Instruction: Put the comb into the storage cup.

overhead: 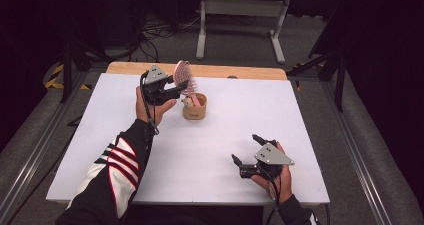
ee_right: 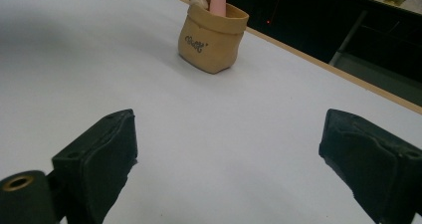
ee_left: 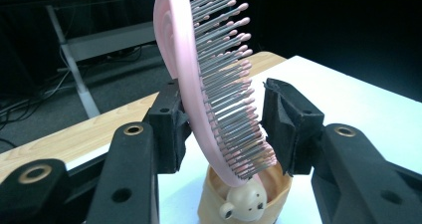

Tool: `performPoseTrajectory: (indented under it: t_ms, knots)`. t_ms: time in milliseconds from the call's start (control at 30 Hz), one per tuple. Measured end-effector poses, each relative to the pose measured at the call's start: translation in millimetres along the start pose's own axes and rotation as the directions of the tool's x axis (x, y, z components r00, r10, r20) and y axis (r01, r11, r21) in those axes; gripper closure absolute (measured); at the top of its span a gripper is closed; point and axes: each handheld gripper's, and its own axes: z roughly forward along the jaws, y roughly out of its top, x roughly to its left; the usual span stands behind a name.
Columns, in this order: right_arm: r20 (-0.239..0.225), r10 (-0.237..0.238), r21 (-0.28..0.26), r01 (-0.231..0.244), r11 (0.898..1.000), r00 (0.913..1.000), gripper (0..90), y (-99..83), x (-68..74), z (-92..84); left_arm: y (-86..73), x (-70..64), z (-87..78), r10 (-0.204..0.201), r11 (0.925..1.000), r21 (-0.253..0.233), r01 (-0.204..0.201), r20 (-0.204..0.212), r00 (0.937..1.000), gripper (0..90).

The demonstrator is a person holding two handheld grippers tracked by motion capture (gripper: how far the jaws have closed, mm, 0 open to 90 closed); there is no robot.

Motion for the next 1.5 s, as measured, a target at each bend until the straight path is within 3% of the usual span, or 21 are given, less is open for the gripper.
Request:
performPoseTrajectory:
  t_ms: [433,967,1333,1367,1500]
  knots:
    - [0.0,-0.002,0.002,0.002,1.0,1.0,8.9,-0.3,-0.7,-0.1,0.5,10.5,-8.3,-0.014,0.9999,0.005,0.014,-0.02,0.9997,54.6]
    - [-0.003,-0.006,0.007,0.006,1.0,1.0,8.9,-0.5,-0.3,0.3,0.3,10.9,-8.3,-0.006,0.9999,0.013,0.006,-0.027,0.9996,52.8]
    - [-0.003,-0.01,0.009,0.01,1.0,0.9999,8.9,-0.7,-0.2,0.4,1.0,8.6,-8.5,0.03,0.9984,0.05,-0.027,-0.054,0.9981,40.2]
    - [-0.003,-0.011,0.009,0.011,1.0,0.9999,8.9,-0.6,0.0,0.5,0.6,8.4,-8.6,0.029,0.9982,0.054,-0.026,-0.061,0.9977,33.8]
    - [-0.004,-0.012,0.007,0.012,1.0,0.9999,8.9,-0.5,0.0,0.5,-1.2,7.6,-7.9,0.034,0.998,0.057,-0.028,-0.094,0.995,26.0]
